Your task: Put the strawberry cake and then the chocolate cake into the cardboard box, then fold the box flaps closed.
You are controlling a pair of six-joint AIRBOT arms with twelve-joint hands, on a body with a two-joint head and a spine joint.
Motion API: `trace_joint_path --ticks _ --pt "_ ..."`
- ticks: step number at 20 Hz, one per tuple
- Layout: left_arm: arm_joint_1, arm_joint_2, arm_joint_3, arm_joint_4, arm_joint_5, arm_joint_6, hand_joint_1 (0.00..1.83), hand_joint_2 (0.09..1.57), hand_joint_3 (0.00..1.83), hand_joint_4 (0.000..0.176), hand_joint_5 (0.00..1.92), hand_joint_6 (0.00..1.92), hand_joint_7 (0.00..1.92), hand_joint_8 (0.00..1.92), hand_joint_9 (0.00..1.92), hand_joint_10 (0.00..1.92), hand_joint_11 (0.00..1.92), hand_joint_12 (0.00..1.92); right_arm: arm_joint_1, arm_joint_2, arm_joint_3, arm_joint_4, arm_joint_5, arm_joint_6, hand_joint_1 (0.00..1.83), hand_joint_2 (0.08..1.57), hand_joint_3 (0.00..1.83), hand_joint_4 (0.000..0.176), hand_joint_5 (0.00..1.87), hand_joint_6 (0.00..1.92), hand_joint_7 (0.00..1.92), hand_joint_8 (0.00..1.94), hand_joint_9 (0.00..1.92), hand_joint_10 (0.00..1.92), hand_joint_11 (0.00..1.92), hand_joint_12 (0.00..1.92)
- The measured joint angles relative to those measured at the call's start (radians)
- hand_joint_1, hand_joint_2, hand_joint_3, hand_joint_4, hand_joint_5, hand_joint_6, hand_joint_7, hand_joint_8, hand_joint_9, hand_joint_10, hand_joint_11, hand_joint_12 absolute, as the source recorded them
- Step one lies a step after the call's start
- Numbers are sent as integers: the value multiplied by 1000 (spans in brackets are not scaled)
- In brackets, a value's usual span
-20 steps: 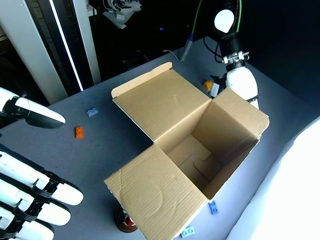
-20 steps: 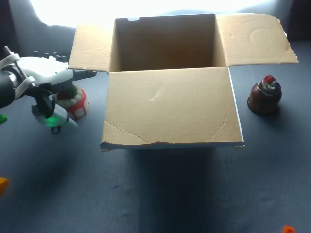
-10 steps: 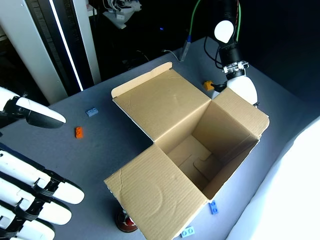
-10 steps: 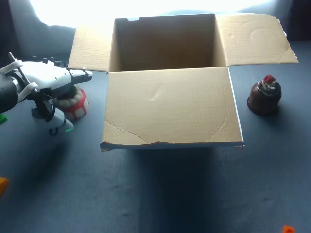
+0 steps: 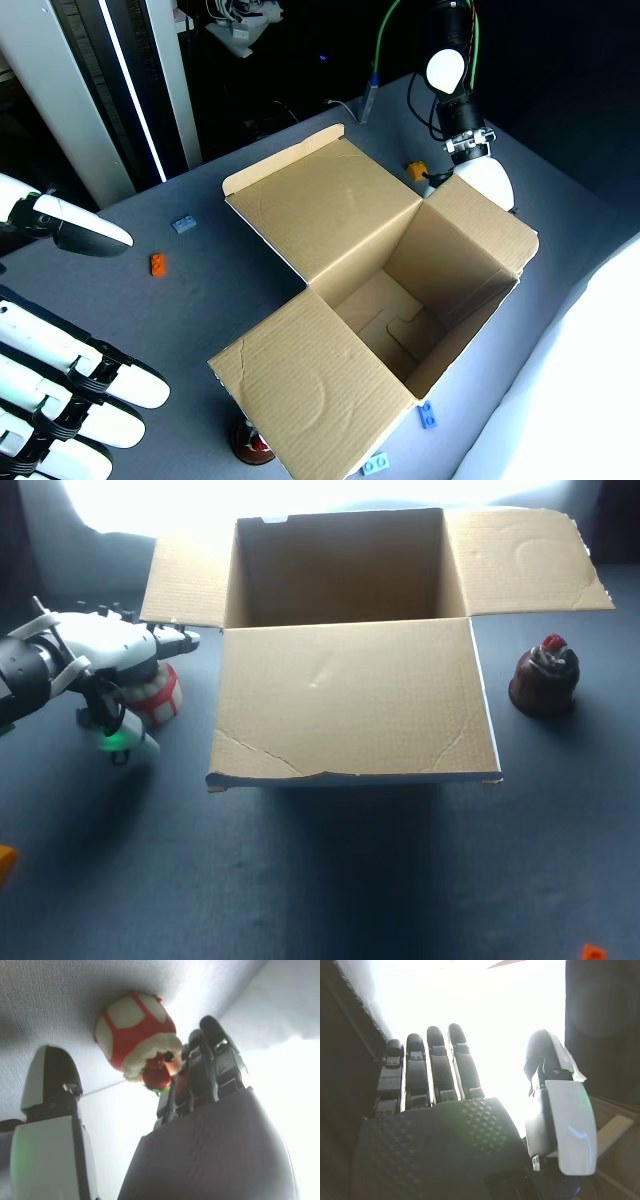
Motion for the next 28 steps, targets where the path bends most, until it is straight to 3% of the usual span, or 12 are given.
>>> trace_joint_path --ticks 2,7,12,19,21,22,24,26,28 --pt "0 -8 2 1 2 0 1032 1023 0 36 69 5 114 4 167 2 0 687 0 0 0 0 0 0 150 1227 0 0 213 10 154 2 75 9 0 276" --pt "8 -23 35 6 4 -5 1054 1026 2 35 73 3 112 5 165 0 0 686 0 0 0 0 0 -4 143 1210 0 0 235 12 189 6 125 16 0 484" --pt "8 -26 48 13 4 -4 1059 1013 0 33 95 3 128 0 179 2 0 698 0 0 -3 0 0 -10 154 1208 0 0 222 0 177 1 114 2 0 472" --pt "8 -26 48 13 4 -4 1070 996 0 45 117 5 138 0 163 0 0 708 0 0 -5 0 0 -12 138 1209 0 0 215 6 174 1 126 5 0 456" --pt "8 -26 48 13 3 -4 1064 999 0 41 114 5 141 4 168 4 0 665 0 0 -5 0 0 -13 135 1215 2 0 206 1 157 2 119 1 0 376" --pt "8 -26 48 13 3 -4 1076 1003 0 36 155 15 194 14 202 12 0 718 0 0 -5 0 0 -15 180 1210 0 0 216 4 164 4 127 3 0 396" --pt "8 -26 48 14 3 -4 1091 1025 5 18 268 19 347 13 357 26 0 997 0 0 -5 0 0 -15 188 1214 1 0 214 2 158 1 117 2 0 400" --pt "8 -26 48 13 3 -3 1100 1046 5 21 496 48 612 43 605 86 138 1160 0 0 -5 0 0 -15 185 1212 0 0 230 8 179 9 146 14 0 404" --pt "8 -26 48 13 5 -3 1137 1055 1 5 665 57 766 66 731 210 239 1333 0 0 -5 0 0 -15 198 1208 0 0 224 5 175 4 143 10 0 424"
